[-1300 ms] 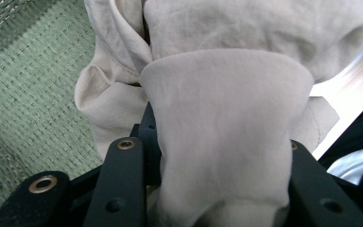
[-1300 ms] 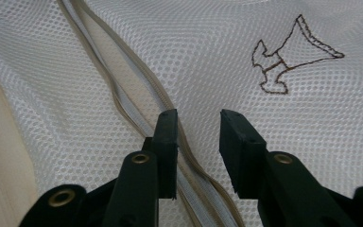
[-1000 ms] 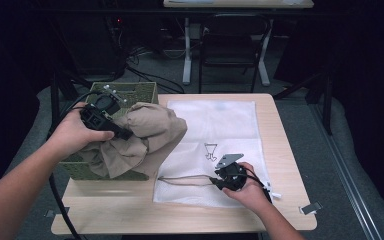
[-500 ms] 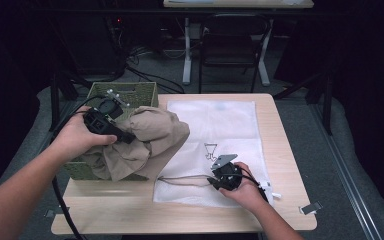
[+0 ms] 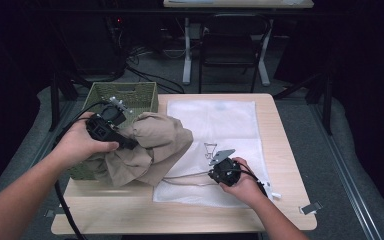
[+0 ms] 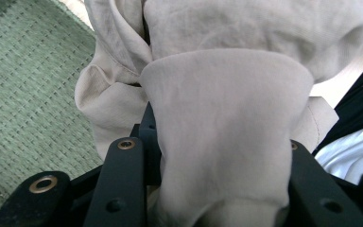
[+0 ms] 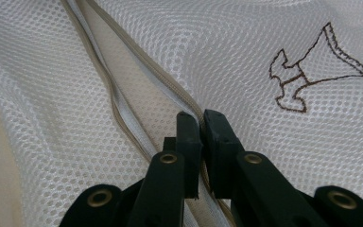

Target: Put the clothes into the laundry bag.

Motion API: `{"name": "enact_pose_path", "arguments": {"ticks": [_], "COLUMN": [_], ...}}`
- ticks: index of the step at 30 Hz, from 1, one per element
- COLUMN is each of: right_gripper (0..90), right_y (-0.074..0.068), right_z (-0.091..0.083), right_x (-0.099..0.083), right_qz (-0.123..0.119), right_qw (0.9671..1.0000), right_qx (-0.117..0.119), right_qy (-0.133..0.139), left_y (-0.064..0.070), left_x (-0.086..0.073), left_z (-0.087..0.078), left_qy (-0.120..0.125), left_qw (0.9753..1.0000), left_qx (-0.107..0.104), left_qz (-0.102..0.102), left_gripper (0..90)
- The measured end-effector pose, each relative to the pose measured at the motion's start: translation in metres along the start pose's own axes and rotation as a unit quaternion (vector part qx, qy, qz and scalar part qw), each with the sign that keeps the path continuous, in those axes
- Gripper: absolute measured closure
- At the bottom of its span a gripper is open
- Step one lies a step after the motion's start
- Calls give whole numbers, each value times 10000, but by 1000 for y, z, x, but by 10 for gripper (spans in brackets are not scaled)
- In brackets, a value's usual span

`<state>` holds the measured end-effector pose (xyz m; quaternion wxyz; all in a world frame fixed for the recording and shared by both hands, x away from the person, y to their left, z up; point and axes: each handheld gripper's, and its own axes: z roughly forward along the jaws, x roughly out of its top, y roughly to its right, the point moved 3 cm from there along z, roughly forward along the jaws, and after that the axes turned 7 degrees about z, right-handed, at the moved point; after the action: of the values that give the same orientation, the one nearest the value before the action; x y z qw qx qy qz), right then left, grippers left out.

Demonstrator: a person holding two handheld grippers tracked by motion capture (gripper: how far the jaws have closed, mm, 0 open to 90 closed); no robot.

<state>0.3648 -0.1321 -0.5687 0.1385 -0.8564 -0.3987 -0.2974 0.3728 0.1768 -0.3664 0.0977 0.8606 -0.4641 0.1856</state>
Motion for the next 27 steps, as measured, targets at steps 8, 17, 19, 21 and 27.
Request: {"name": "enact_pose_path", "arguments": {"ticks": [8, 17, 19, 21, 27], "right_gripper": [868, 872, 872, 872, 873], "right_y": [5, 18, 22, 24, 30], "right_z": [-8, -19, -21, -22, -26], "right_x": [15, 33, 37, 41, 54], "right_qz": [-60, -42, 33, 8, -51], "right_qw": [9999, 9996, 9994, 9993, 9987], "right_qx": [78, 229, 255, 281, 334], "right_qy": [-97, -181, -211, -258, -383], "left_y": [3, 5, 6, 7, 12], "left_x": [-1, -4, -5, -6, -7], "left_z": [3, 1, 1, 1, 1], "left_qy": [39, 55, 59, 49, 75], "left_qw": [10000, 10000, 10000, 10000, 9999], "left_qx": [-38, -26, -31, -36, -52], "left_qz": [-7, 21, 20, 35, 85], "left_gripper": [633, 633, 633, 633, 633]}}
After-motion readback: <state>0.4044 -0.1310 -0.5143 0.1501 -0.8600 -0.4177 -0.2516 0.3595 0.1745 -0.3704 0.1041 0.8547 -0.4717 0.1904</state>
